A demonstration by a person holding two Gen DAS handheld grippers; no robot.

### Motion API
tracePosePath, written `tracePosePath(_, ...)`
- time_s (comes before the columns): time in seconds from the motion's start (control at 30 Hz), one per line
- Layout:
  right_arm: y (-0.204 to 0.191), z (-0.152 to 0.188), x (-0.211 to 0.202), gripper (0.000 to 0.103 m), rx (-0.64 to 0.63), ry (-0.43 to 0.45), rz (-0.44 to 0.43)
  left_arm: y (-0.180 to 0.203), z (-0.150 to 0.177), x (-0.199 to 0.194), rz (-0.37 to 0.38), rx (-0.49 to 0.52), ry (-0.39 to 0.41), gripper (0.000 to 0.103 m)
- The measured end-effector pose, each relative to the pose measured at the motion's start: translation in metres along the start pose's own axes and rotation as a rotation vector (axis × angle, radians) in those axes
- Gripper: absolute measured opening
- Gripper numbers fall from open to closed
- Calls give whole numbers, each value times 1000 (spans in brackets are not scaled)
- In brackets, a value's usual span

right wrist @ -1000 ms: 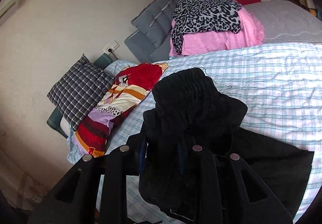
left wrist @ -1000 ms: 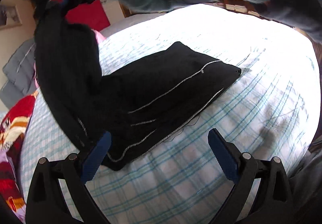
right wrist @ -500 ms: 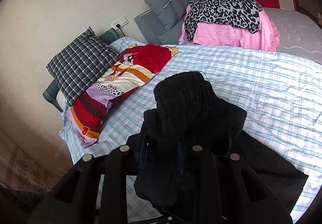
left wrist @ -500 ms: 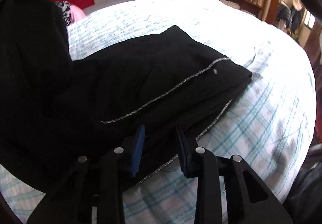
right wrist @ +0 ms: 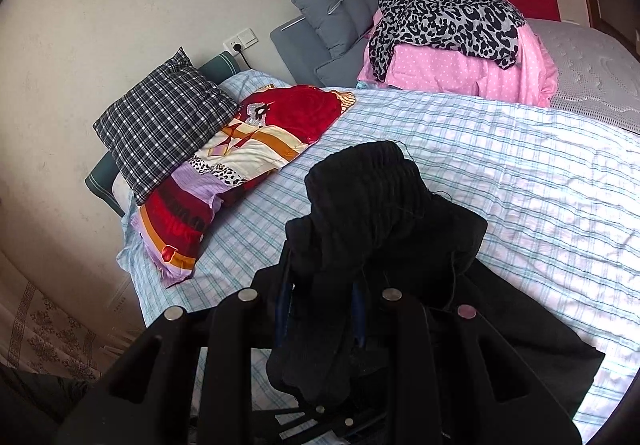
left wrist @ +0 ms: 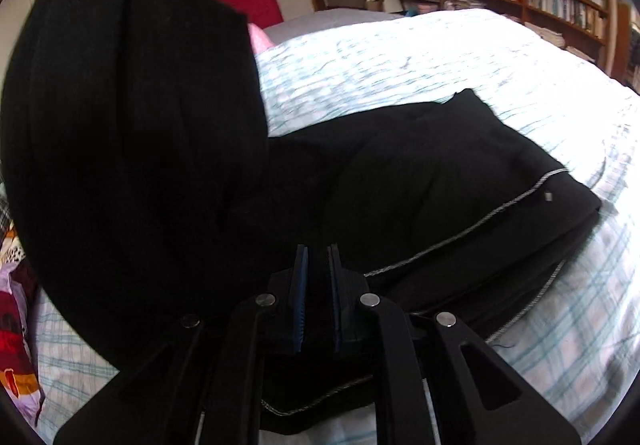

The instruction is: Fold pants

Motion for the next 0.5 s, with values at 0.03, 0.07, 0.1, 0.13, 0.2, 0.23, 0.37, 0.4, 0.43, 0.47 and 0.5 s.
tracePosePath(0.03, 2, 1, -1, 25, 12, 9, 4, -6, 0, 6, -1, -18, -22, 10)
tracePosePath(0.07, 4, 3, -3, 25, 25, 21, 8, -7, 1, 7, -10, -17, -30, 10)
tracePosePath(0.1, 6, 5, -5, 25, 40, 32, 11, -7, 2, 6, -13, -8, -32, 10)
tracePosePath(0.13, 10, 8, -8, 25, 58, 48, 17, -5, 3, 5, -21, 2, -32, 10)
tracePosePath(0.2, 19, 17, -18, 25, 104, 92, 24, -2, 8, 3, -28, 14, -36, 10)
tracePosePath(0.23, 25, 24, -24, 24, 132, 121, 27, 0, 10, 3, -31, 18, -37, 10)
tracePosePath(0.37, 59, 70, -56, 24, 267, 246, 57, 4, 16, 3, -31, 32, -34, 11)
tracePosePath(0.4, 70, 86, -62, 24, 309, 273, 68, 5, 16, 3, -33, 37, -31, 11)
tracePosePath(0.43, 81, 103, -67, 24, 351, 293, 79, 6, 16, 3, -34, 41, -30, 11)
tracePosePath(0.47, 91, 120, -69, 24, 389, 304, 100, 7, 16, 4, -34, 46, -32, 11)
tracePosePath(0.5, 101, 137, -70, 24, 426, 308, 117, 7, 17, 5, -31, 50, -35, 11)
Point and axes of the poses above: each gripper's, at about its wrist camera, not at the fingertips, and x roughly the way its jaws point, y to its right, z to its underside, the point moved 1 cm from there along x, roughly the way its jaws point, and after that the axes turned 10 degrees about -y, right-handed, at the moved point
